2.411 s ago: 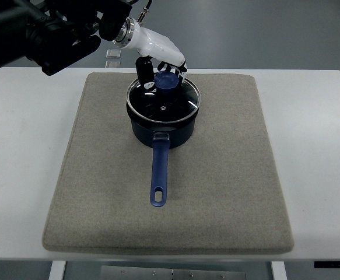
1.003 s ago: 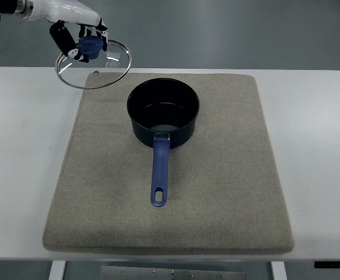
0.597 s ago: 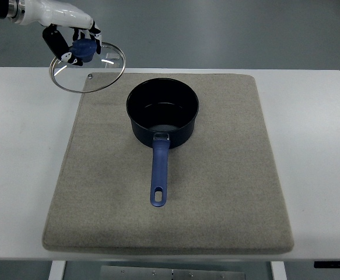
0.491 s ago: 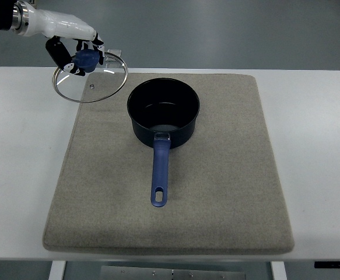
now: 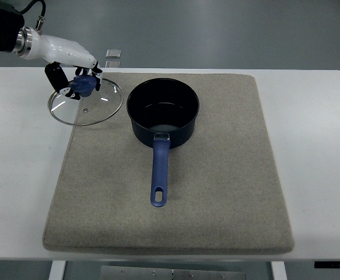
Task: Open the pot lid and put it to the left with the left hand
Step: 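Lower the lid onto the pad beside the pot, left hand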
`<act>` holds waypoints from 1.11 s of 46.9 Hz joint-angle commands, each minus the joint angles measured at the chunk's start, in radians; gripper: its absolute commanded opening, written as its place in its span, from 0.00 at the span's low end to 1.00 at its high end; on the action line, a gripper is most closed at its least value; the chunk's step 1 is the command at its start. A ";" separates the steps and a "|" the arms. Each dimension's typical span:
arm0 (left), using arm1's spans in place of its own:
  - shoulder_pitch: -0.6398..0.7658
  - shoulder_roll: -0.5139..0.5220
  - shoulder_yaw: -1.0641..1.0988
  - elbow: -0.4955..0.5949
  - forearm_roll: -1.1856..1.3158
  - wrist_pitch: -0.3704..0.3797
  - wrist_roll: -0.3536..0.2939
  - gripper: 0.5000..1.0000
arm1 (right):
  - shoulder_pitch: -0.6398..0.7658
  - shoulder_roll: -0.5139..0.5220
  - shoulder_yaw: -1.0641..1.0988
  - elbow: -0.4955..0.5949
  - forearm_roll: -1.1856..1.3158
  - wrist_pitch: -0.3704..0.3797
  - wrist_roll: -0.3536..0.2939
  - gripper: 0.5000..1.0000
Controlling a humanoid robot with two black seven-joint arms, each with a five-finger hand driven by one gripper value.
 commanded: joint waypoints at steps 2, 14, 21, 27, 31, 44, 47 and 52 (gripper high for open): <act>0.000 0.021 0.004 -0.022 0.033 0.021 0.000 0.00 | 0.000 0.000 0.000 0.000 0.000 0.000 -0.001 0.83; 0.029 0.033 0.011 -0.028 0.041 0.045 0.000 0.00 | 0.000 0.000 0.000 0.000 0.000 0.000 -0.001 0.83; 0.063 0.027 0.011 -0.026 0.046 0.088 0.000 0.00 | 0.000 0.000 0.000 0.000 0.000 0.000 -0.001 0.83; 0.081 0.019 0.009 -0.016 0.044 0.094 0.000 0.00 | 0.000 0.000 0.000 0.001 0.000 0.000 0.000 0.83; 0.087 0.018 0.008 -0.013 0.043 0.105 0.000 0.00 | 0.000 0.000 0.000 0.000 0.000 0.000 0.000 0.83; 0.132 -0.017 0.003 0.015 0.034 0.151 0.000 0.00 | 0.000 0.000 0.000 0.000 0.000 0.000 -0.001 0.83; 0.140 -0.020 0.001 0.015 0.030 0.162 0.000 0.00 | 0.000 0.000 0.000 0.000 0.000 0.000 0.000 0.83; 0.156 -0.022 0.001 0.021 0.029 0.200 0.000 0.00 | 0.000 0.000 0.000 0.000 0.000 0.000 -0.001 0.83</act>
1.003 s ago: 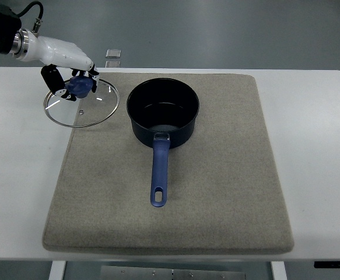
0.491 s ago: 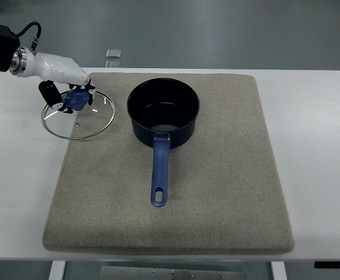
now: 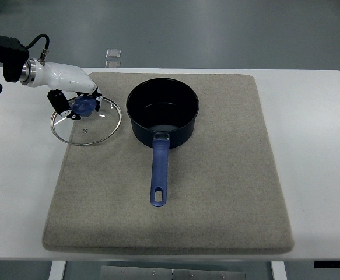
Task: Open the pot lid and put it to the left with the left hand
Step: 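Lower the lid onto the pad beside the pot, left hand, then open the left hand fingers and release the lid knob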
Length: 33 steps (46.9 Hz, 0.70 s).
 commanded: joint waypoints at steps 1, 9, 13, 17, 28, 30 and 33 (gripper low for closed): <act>0.011 -0.004 0.000 0.007 0.000 0.021 0.000 0.00 | 0.000 0.000 0.000 0.001 0.000 0.000 0.001 0.83; 0.026 -0.027 0.001 0.009 0.002 0.022 0.000 0.00 | 0.000 0.000 0.000 -0.001 0.000 0.000 0.001 0.83; 0.026 -0.028 0.001 0.009 0.002 0.022 0.000 0.00 | 0.000 0.000 0.000 -0.001 0.000 0.000 0.001 0.83; 0.028 -0.028 0.001 0.009 0.002 0.021 0.000 0.00 | 0.000 0.000 0.000 0.001 0.000 0.000 0.001 0.83; 0.031 -0.028 0.001 0.007 0.002 0.022 0.000 0.00 | 0.000 0.000 0.000 -0.001 0.000 0.000 -0.001 0.83; 0.031 -0.028 0.001 0.007 0.002 0.021 0.000 0.00 | 0.000 0.000 0.000 -0.001 0.000 0.000 -0.001 0.83; 0.029 -0.028 0.001 0.007 0.000 0.022 0.000 0.00 | 0.000 0.000 0.000 0.001 0.000 0.000 0.001 0.83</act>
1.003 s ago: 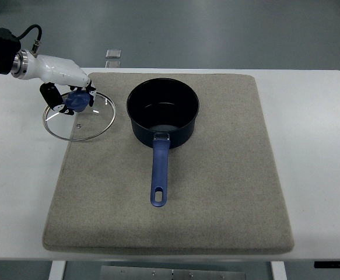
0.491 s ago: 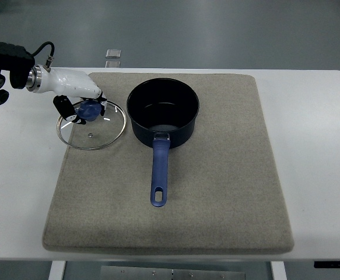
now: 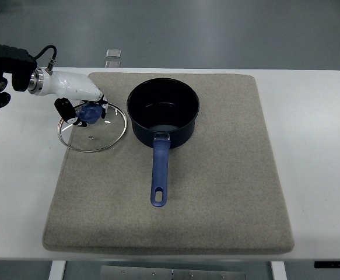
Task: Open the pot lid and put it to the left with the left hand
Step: 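Open the left hand fingers and release the lid knob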
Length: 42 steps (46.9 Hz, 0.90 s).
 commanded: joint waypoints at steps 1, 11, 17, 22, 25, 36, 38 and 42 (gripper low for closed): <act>-0.002 0.000 0.000 0.000 -0.002 0.001 0.000 0.00 | 0.000 0.000 0.000 0.001 0.000 0.000 0.000 0.83; -0.003 0.000 0.000 -0.002 -0.002 0.001 0.000 0.00 | 0.000 0.000 0.000 0.001 0.000 0.000 0.000 0.83; -0.002 0.000 0.000 -0.002 -0.003 0.001 0.000 0.01 | 0.000 0.000 0.000 0.000 0.000 0.000 0.000 0.83; -0.002 0.000 0.000 -0.003 -0.003 -0.001 0.000 0.02 | 0.000 0.000 0.000 0.000 0.000 0.000 0.000 0.83; -0.002 0.000 0.000 -0.003 -0.003 -0.001 0.000 0.04 | 0.000 0.000 0.000 0.000 0.000 0.000 0.000 0.83; 0.012 0.000 -0.002 -0.009 -0.009 0.007 0.000 0.43 | 0.000 0.000 0.000 0.000 0.000 0.000 0.000 0.83; 0.012 0.000 -0.002 -0.011 -0.009 0.007 0.000 0.50 | 0.000 0.000 0.000 0.000 0.000 0.000 0.000 0.83; 0.012 0.000 -0.002 -0.011 -0.009 0.007 0.000 0.55 | 0.000 0.000 0.000 0.000 0.000 0.000 0.000 0.83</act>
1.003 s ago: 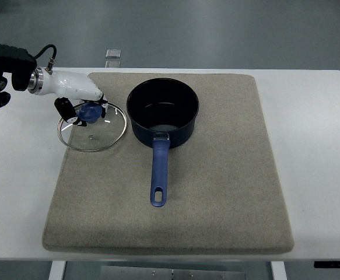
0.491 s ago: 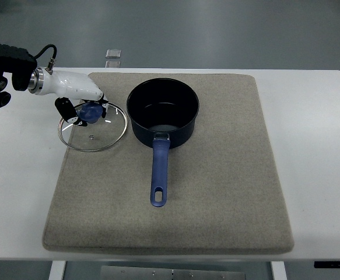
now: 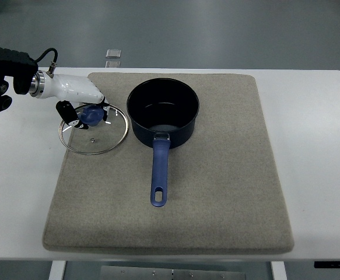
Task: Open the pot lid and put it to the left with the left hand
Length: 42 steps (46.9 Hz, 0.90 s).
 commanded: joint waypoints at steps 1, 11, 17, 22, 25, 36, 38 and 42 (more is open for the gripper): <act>0.000 0.000 0.000 0.000 0.000 0.000 0.000 0.56 | 0.000 0.000 0.000 0.000 0.000 0.000 0.000 0.83; 0.003 0.000 -0.019 -0.003 -0.006 0.024 0.000 0.92 | 0.000 0.000 0.000 0.000 0.000 0.000 0.000 0.83; 0.005 0.000 -0.019 -0.005 -0.011 0.033 0.000 0.92 | 0.000 0.000 0.000 0.000 0.000 0.000 -0.001 0.83; -0.001 0.012 -0.025 -0.017 -0.017 0.035 0.000 0.92 | 0.000 0.000 0.000 0.000 0.000 0.000 0.000 0.83; -0.006 0.023 -0.049 -0.032 -0.018 0.033 0.000 0.92 | 0.000 0.000 0.000 0.000 0.000 0.000 0.000 0.83; -0.027 0.137 -0.171 -0.150 -0.017 0.018 0.000 0.98 | 0.000 0.000 0.000 0.001 0.000 0.000 0.000 0.83; -0.038 0.152 -0.178 -0.167 -0.018 0.018 0.000 0.98 | 0.000 0.000 0.000 0.000 0.000 0.000 -0.001 0.83; -0.047 0.160 -0.190 -0.177 -0.021 0.020 0.000 0.98 | 0.000 0.000 0.000 0.000 0.000 0.000 0.000 0.83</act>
